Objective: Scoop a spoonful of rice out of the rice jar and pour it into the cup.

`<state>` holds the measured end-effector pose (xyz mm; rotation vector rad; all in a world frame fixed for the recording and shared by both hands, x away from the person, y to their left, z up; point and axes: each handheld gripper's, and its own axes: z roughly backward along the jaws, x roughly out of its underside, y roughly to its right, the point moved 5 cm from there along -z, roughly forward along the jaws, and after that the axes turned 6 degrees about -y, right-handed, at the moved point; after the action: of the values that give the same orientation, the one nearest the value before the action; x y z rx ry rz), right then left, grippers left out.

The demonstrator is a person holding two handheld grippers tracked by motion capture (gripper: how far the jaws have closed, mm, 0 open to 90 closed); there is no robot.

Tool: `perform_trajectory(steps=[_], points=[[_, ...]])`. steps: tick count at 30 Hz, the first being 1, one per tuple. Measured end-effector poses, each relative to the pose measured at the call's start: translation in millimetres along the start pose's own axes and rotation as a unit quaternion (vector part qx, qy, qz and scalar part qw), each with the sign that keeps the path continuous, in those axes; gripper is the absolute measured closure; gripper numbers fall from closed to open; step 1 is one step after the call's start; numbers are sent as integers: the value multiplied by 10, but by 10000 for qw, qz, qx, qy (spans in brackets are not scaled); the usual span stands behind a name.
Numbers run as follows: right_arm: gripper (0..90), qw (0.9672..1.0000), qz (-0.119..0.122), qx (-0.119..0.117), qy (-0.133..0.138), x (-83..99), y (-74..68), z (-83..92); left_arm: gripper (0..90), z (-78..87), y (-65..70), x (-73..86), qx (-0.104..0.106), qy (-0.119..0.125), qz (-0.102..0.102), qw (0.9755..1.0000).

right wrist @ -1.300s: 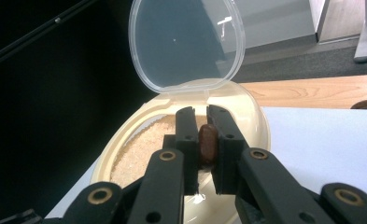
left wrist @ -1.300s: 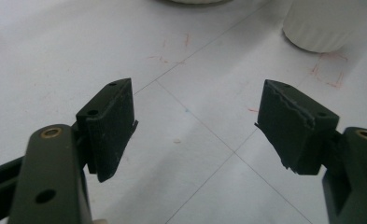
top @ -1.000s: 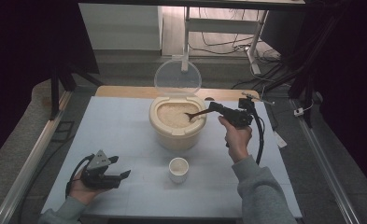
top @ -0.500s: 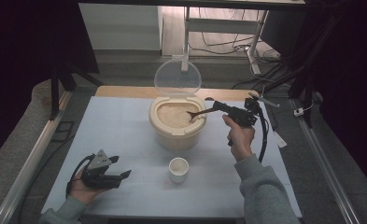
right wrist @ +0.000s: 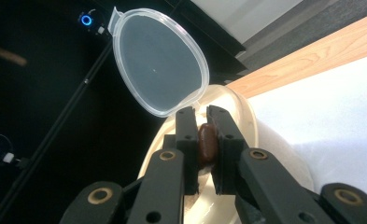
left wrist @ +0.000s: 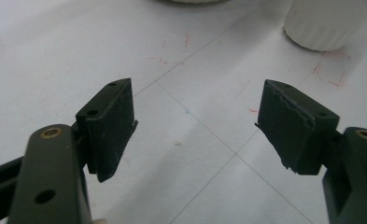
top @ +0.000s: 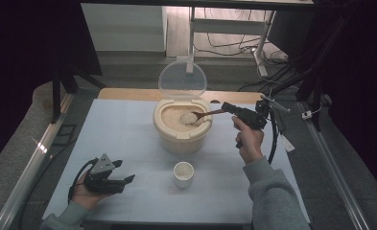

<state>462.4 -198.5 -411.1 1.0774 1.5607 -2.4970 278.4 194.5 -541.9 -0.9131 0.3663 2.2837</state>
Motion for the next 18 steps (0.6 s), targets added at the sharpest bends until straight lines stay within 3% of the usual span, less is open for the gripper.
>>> perform_trajectory(steps=[18], points=[[830,9997,44,-197,122,-25,-64,101,268,-4,-2,2,-17,-17,-13,10000]])
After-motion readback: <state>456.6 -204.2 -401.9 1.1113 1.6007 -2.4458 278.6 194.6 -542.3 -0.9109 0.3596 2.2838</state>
